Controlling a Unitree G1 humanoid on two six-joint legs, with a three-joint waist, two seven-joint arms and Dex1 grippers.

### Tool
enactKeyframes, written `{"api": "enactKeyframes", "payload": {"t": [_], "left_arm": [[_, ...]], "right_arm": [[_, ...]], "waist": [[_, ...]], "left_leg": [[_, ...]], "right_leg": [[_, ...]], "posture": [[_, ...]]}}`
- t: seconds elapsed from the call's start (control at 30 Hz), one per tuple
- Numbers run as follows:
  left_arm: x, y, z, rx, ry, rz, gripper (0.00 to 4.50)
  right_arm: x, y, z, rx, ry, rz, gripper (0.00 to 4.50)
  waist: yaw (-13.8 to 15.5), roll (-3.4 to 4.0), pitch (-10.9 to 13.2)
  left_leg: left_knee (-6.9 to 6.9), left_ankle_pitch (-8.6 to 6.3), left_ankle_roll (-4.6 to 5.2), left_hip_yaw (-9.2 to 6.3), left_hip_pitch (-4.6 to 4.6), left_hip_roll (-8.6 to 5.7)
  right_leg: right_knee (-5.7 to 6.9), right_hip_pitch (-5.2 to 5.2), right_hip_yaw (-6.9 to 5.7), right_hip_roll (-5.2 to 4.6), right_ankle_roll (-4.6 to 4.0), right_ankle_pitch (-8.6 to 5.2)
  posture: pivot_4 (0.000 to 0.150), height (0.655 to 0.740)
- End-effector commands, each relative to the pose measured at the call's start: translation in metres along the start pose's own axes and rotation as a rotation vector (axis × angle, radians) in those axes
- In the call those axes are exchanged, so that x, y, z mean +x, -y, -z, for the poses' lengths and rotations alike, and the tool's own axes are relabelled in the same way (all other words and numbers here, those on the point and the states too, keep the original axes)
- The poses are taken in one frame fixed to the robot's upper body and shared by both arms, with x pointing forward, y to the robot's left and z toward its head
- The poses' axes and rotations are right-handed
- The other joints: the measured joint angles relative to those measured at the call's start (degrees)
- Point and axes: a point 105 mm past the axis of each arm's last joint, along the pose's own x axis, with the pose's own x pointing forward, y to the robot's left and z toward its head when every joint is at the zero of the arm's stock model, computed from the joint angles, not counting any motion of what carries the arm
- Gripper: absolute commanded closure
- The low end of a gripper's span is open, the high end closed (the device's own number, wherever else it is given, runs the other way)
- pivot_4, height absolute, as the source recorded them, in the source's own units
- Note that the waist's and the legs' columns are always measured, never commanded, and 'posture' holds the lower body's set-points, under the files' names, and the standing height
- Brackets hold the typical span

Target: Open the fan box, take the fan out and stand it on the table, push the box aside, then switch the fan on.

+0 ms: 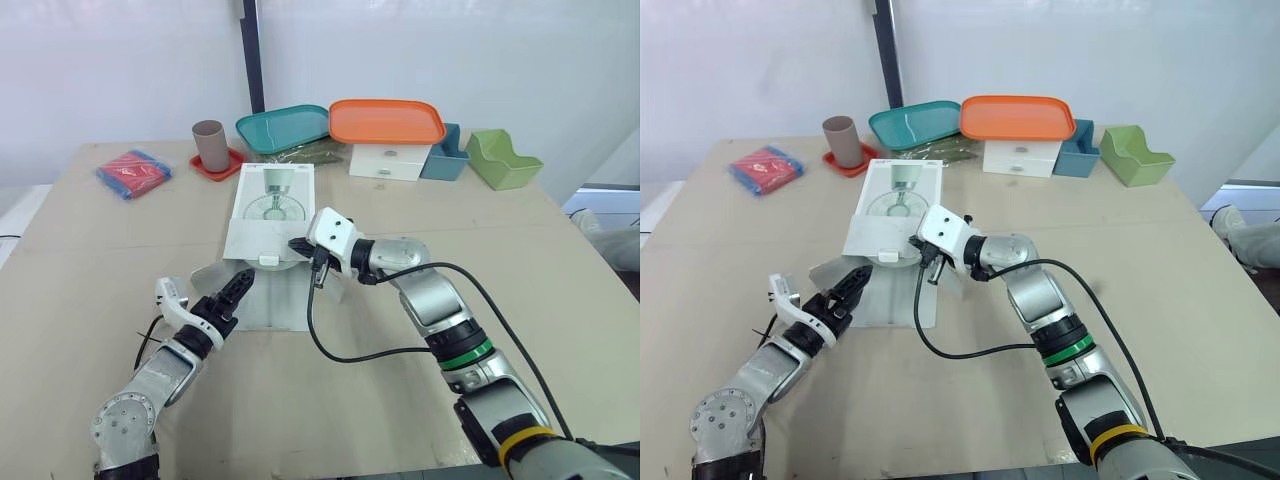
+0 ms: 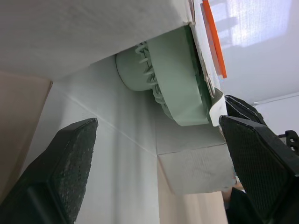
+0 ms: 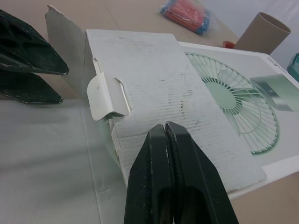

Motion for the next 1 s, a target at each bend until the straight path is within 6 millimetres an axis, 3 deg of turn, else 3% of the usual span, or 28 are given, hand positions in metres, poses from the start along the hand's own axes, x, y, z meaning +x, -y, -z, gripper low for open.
{"api": "enactKeyframes", "payload": {"t": [0.03, 0.53, 1.0], "left_arm": [[0.005, 0.004, 0.000, 0.030, -0.012, 0.005, 0.07], [0.014, 0.000, 0.003, 0.000, -0.019, -0.003, 0.07], [0.019, 0.010, 0.004, -0.023, -0.029, 0.072, 0.07]], "right_arm": [[0.001, -0.004, -0.001, -0.007, -0.002, -0.015, 4.50], [0.000, -0.004, -0.002, -0.013, -0.003, -0.015, 4.50], [0.001, -0.006, -0.002, -0.014, -0.003, -0.021, 4.50]], "waist": [[0.0, -0.01, 0.0], [0.0, -0.02, 0.0], [0.0, -0.02, 0.0]], "left_leg": [[0.00, 0.00, -0.01, -0.01, 0.00, 0.00], [0.00, 0.01, -0.02, 0.00, 0.00, 0.00], [0.00, 0.01, -0.02, 0.00, 0.00, -0.01]], "right_leg": [[0.00, 0.00, 0.00, 0.00, 0.00, 0.00], [-0.01, -0.01, 0.00, -0.01, 0.00, 0.00], [-0.01, 0.00, 0.00, -0.01, 0.00, 0.00]], "posture": [[0.150, 0.7400], [0.150, 0.7400], [0.150, 0.7400]]}}
